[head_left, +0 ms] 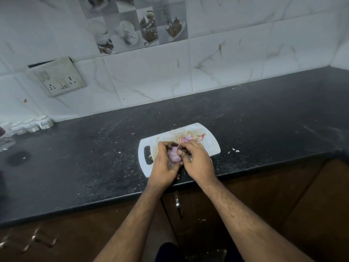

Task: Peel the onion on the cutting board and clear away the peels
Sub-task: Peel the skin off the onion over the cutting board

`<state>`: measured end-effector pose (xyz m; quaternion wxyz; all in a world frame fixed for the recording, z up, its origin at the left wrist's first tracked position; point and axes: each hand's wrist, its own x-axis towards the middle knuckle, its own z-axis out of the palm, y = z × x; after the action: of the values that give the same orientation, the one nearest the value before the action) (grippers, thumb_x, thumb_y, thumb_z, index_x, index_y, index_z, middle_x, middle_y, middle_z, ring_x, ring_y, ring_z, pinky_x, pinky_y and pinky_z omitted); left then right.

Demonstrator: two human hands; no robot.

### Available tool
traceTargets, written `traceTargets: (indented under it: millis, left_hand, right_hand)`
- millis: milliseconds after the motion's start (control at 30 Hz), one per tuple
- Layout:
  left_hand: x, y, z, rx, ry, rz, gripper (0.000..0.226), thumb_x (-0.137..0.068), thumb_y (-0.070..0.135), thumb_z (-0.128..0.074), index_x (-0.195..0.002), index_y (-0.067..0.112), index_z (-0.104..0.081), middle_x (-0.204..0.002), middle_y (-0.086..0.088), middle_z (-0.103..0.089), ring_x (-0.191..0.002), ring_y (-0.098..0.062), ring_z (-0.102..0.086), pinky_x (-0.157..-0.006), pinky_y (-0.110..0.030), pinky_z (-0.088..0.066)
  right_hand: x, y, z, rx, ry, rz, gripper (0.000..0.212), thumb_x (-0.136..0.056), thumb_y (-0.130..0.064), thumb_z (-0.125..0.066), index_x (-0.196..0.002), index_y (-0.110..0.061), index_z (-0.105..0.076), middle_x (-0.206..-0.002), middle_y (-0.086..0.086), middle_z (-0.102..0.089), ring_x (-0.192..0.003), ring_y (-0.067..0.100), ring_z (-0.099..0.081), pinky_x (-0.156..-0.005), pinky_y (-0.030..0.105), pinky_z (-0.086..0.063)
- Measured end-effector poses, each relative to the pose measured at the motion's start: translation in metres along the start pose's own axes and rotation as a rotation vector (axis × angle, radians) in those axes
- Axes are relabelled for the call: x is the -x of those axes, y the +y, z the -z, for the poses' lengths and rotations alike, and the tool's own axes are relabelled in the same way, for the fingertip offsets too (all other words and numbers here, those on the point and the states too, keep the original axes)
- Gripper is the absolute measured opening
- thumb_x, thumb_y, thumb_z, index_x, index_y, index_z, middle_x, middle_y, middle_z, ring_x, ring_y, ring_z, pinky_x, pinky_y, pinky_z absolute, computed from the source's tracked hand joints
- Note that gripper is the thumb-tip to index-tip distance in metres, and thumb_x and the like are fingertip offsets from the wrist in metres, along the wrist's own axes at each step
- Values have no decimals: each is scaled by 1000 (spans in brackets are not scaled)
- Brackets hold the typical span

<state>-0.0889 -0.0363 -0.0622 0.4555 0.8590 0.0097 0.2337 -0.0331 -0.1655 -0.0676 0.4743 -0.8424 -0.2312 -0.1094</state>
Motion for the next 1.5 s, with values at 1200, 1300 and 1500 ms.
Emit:
traceTargets:
  millis: [1200,1300,1500]
  left_hand:
    - [-2,-3,1,127,44,122,53,-80,-9,-78,-124,14,-60,-113,3,-69,-89,-2,-71,-71,-16,-58]
    - [-1,-3,1,119,59,121,51,-81,-8,-77,-122,16,-60,-110,2,-69,-84,-9,-73,-67,-26,-62]
    - [0,-3,-1,78,49,121,52,-81,-6,-76,-121,22,-58,-108,3,-68,-74,-12,-71,-61,-33,-62]
  right_hand:
    - [9,-2,-7,-57,46,109,18,-97,-17,-64,-112,-25,-72,-109,-12,-62,-105,10,-62,-87,31,-56]
    - [10,-3,-8,16,40,143,21,-98,-13,-62,-115,-22,-71,-113,-5,-65,-116,14,-59,-91,27,-52]
    - [9,-7,-7,153,-21,163,19,-95,-7,-57,-110,-16,-65,-112,2,-62,-119,19,-53,-80,23,-45]
